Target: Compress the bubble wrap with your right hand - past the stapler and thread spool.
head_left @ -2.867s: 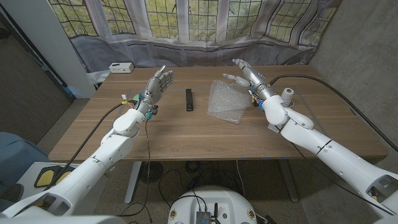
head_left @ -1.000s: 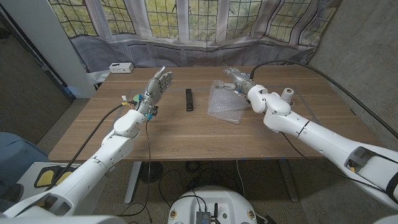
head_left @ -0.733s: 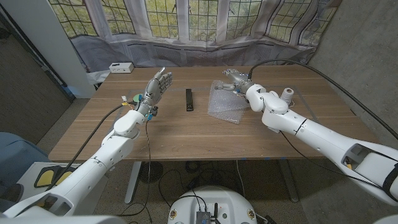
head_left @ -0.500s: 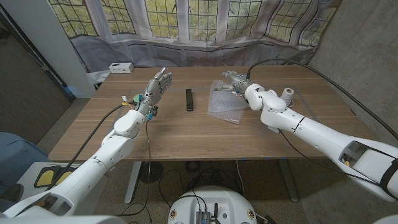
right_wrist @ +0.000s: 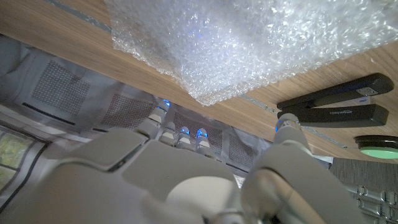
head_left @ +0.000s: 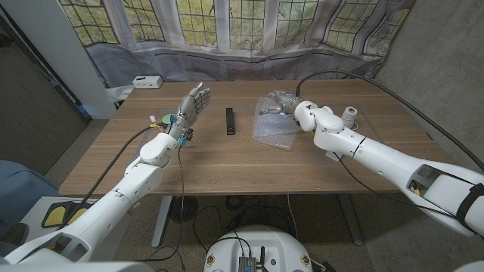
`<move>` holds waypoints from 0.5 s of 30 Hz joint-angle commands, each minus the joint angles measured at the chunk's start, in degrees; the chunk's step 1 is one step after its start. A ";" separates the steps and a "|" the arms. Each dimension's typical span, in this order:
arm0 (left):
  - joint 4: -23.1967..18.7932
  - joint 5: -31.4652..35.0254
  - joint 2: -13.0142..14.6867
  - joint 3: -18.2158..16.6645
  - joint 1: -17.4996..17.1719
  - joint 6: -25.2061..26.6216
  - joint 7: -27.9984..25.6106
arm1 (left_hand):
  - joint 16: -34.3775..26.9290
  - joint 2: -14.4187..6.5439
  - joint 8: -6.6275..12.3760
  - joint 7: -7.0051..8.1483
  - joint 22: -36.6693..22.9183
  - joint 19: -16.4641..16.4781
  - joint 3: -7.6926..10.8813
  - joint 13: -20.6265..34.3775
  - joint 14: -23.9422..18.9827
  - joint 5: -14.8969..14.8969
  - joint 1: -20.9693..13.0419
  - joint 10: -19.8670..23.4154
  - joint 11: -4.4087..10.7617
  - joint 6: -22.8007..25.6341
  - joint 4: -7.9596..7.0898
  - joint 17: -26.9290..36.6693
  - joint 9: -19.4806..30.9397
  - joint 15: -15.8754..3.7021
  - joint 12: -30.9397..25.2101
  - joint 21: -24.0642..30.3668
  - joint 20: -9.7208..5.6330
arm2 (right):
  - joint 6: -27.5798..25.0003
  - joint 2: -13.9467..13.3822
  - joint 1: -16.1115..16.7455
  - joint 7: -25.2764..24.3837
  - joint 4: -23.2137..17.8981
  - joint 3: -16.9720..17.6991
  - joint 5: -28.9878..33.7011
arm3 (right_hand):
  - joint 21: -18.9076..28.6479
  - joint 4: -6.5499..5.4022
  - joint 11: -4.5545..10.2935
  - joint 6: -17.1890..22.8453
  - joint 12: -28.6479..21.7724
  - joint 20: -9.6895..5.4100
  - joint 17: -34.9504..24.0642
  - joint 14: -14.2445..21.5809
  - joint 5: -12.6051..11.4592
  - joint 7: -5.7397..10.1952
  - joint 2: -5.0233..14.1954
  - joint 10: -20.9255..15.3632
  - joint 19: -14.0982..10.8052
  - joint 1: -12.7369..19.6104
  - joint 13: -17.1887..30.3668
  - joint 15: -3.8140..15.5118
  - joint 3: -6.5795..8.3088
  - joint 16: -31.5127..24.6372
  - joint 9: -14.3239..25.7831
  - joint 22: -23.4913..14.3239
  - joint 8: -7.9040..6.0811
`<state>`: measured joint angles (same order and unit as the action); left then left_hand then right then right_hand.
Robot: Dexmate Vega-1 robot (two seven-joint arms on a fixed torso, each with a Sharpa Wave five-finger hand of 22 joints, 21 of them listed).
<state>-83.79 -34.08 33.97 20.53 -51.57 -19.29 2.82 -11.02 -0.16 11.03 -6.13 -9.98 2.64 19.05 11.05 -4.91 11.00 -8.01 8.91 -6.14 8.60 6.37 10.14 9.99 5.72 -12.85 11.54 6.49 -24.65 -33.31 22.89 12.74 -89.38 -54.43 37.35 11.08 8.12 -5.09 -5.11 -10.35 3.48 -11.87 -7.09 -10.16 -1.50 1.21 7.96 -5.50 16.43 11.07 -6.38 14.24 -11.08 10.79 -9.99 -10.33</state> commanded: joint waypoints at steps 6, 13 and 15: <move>0.69 -0.35 -0.43 0.09 0.00 -0.02 -0.06 | 0.12 -0.59 -0.09 0.10 -0.30 0.08 0.22 0.11 -0.38 -0.11 -0.47 0.34 0.28 0.47 0.30 0.15 0.29 0.17 0.13 -0.11 0.46 | -1.03 1.85 -1.89 2.07 3.73 -2.20 -0.60 | -0.66 0.19 -0.12 -3.88 -0.36 1.58 -0.33 -3.25 0.08 0.07 -0.53 1.70 2.70 0.34 0.37 -1.26 -0.24 0.51 0.41 -0.11 0.38; 0.80 -0.40 -0.43 0.30 0.21 0.40 0.10 | 0.13 -0.67 -0.10 0.06 -0.31 0.07 0.26 0.12 -0.40 -0.14 -0.55 0.47 0.25 0.51 0.35 0.15 0.29 0.15 0.12 -0.13 0.45 | -1.72 2.55 -2.91 3.94 5.55 -3.02 -1.75 | -0.64 0.13 -1.31 -6.55 0.03 2.73 -0.40 -5.28 0.16 -0.46 -1.41 5.41 4.79 0.13 0.41 -2.92 -0.72 0.42 0.45 -0.13 0.13; 0.74 -0.39 -0.40 0.33 0.24 0.58 0.04 | 0.14 -0.69 -0.10 0.07 -0.31 0.04 0.27 0.12 -0.40 -0.15 -0.57 0.43 0.28 0.51 0.36 0.15 0.29 0.14 0.15 -0.14 0.48 | -2.29 2.79 -3.28 4.74 6.01 -3.43 -1.91 | -0.68 0.12 -1.58 -7.18 0.02 3.01 -0.41 -5.93 0.14 -0.73 -1.60 5.99 5.31 0.08 0.43 -3.14 -0.83 0.52 0.45 -0.13 0.17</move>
<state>-83.22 -34.30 33.61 20.67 -51.54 -19.20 2.70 -11.02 -0.47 11.03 -6.13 -9.98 2.64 19.15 11.05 -4.91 11.01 -8.31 8.91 -6.14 8.60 6.47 10.14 9.99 5.72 -12.85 11.54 6.49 -25.56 -31.65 21.05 14.92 -85.87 -56.45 36.59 10.56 8.12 -6.07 -9.68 -10.35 6.07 -12.14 -9.83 -10.16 -1.76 0.28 9.84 -0.89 16.28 11.34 -8.94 13.76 -10.58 11.08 -9.99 -9.93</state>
